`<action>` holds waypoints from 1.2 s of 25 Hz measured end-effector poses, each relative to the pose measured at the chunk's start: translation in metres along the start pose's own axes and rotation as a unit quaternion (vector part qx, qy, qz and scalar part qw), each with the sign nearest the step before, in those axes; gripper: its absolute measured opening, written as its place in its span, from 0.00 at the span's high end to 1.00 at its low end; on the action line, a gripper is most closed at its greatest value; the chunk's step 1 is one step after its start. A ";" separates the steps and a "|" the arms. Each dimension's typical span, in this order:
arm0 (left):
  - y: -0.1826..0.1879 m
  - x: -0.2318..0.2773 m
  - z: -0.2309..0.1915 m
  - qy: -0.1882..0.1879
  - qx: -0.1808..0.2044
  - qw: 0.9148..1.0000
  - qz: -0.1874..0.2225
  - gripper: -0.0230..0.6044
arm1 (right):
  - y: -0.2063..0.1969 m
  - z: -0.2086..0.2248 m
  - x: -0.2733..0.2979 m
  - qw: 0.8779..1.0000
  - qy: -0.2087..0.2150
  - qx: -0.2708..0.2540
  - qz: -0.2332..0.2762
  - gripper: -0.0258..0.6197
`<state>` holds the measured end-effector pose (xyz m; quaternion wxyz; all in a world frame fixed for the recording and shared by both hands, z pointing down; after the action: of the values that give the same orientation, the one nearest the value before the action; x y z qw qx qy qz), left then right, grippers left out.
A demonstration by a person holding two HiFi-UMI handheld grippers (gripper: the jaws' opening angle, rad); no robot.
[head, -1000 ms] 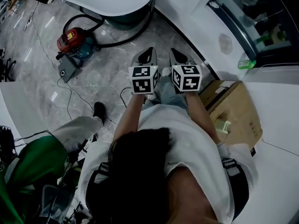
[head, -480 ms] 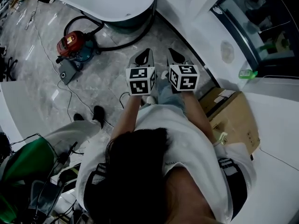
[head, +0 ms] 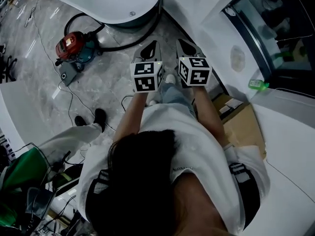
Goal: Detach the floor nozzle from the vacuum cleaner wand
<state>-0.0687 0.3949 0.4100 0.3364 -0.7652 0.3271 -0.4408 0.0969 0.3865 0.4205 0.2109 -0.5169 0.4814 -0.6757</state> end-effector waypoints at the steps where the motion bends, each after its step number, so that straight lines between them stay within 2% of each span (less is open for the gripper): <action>1: 0.003 0.006 0.003 0.003 0.000 1.000 0.000 0.96 | 0.002 0.006 0.004 1.000 0.004 -0.002 0.000 0.94; 18: 0.029 0.093 0.039 0.041 -0.013 0.999 0.012 0.96 | 0.023 0.104 0.057 0.999 0.045 -0.022 -0.002 0.94; 24: 0.038 0.106 0.040 0.045 -0.012 0.999 0.010 0.96 | 0.030 0.109 0.070 0.998 0.062 -0.022 0.005 0.94; 30: 0.047 0.115 0.033 0.042 -0.017 0.999 0.021 0.96 | 0.035 0.113 0.080 0.998 0.060 -0.027 0.006 0.94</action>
<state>-0.0029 0.2842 0.4118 0.3184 -0.7447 0.3646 -0.4595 0.1611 0.2598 0.4297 0.1720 -0.4783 0.5140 -0.6910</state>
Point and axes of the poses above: the fingertips, and each gripper's own axes: x forward along the fingers, z to its right, y out of its top, the point moved 10 cm from there along -x, backward along the fingers, and after that the axes turned 12 degrees about -x, right-handed, at the moved point
